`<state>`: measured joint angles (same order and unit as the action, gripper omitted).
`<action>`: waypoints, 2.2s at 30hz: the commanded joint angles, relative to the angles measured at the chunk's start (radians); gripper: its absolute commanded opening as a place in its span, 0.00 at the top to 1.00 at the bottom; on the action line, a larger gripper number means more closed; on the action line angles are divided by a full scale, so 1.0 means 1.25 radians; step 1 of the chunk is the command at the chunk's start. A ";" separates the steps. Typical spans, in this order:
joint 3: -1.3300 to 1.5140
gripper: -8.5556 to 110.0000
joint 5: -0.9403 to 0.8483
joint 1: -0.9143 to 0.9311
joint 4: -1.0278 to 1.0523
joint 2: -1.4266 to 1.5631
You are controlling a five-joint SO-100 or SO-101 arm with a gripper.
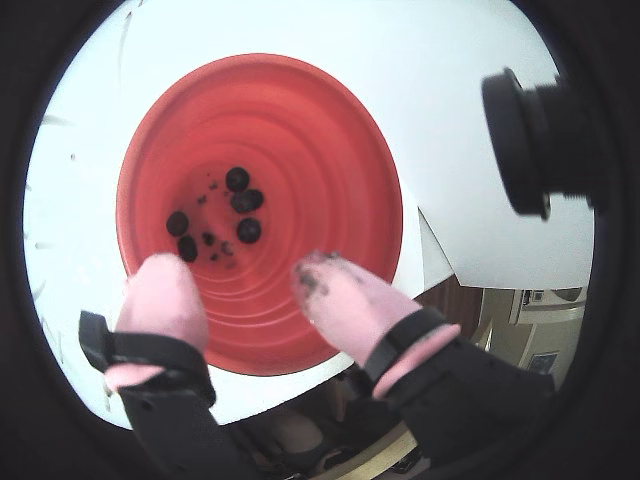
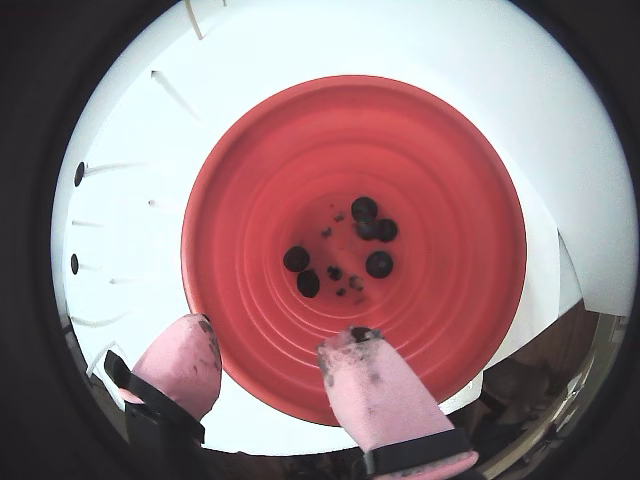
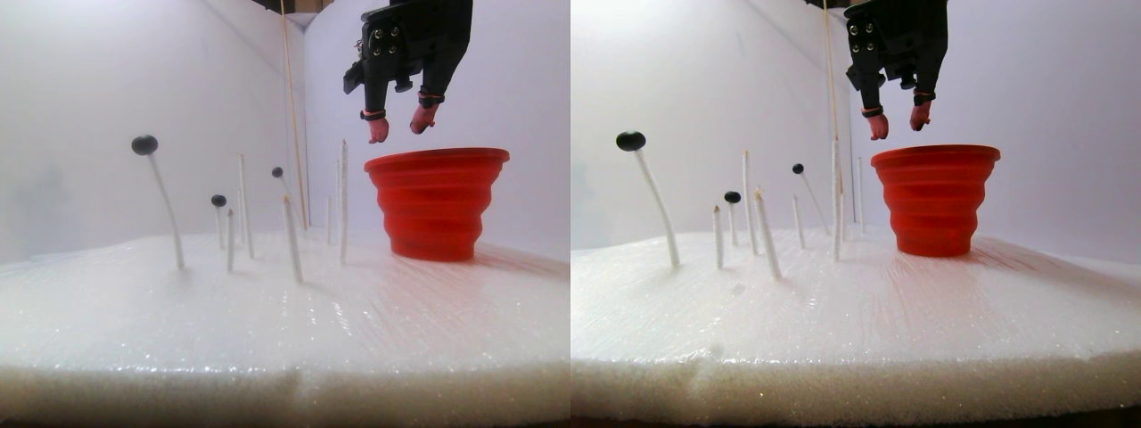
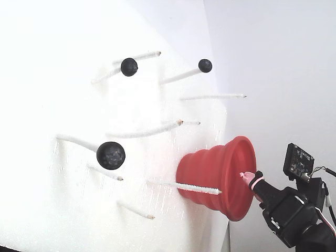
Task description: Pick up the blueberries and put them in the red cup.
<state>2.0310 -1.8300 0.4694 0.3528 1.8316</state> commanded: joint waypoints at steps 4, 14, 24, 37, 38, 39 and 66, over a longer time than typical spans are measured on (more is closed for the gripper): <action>-0.088 0.77 -0.001 -0.026 -0.016 0.050; -0.069 0.78 0.005 -0.082 0.009 0.107; -0.045 0.78 0.004 -0.141 0.012 0.131; -0.022 0.78 0.009 -0.228 0.012 0.157; -0.020 0.78 0.009 -0.236 0.012 0.160; -0.017 0.78 0.009 -0.241 0.012 0.163; -0.080 0.78 -0.039 -0.312 -0.136 0.005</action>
<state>2.0325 -1.8715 0.0905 0.2270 1.8285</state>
